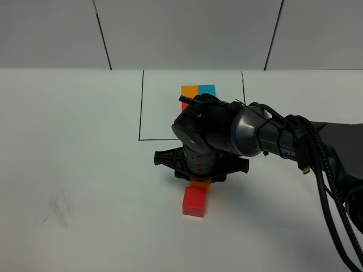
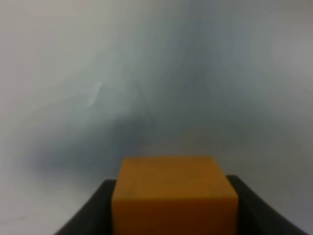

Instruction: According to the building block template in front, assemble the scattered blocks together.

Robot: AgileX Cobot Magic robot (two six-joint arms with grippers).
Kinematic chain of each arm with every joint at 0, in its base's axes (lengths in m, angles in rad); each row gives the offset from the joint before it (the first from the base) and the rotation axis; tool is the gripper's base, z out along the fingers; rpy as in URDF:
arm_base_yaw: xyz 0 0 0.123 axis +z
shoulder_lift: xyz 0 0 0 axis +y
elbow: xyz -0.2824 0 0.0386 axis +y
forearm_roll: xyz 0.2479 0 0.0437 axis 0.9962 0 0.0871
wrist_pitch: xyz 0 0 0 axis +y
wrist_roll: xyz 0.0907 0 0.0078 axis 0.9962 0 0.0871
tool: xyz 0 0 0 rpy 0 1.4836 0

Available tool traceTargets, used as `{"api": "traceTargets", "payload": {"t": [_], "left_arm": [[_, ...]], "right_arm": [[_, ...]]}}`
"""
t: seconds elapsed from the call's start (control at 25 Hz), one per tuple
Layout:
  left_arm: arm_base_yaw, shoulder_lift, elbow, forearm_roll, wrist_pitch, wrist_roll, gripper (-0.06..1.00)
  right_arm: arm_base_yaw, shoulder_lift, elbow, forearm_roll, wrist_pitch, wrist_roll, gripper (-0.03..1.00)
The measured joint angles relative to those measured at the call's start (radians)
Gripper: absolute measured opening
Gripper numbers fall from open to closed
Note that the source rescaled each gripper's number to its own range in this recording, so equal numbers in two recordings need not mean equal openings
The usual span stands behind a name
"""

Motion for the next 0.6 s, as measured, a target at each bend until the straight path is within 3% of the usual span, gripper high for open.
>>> {"api": "traceTargets", "payload": {"t": [0.6], "left_arm": [[0.0, 0.0, 0.0, 0.0, 0.0, 0.0, 0.67]], "right_arm": [[0.003, 0.045, -0.005, 0.015, -0.013, 0.006, 0.28]]}}
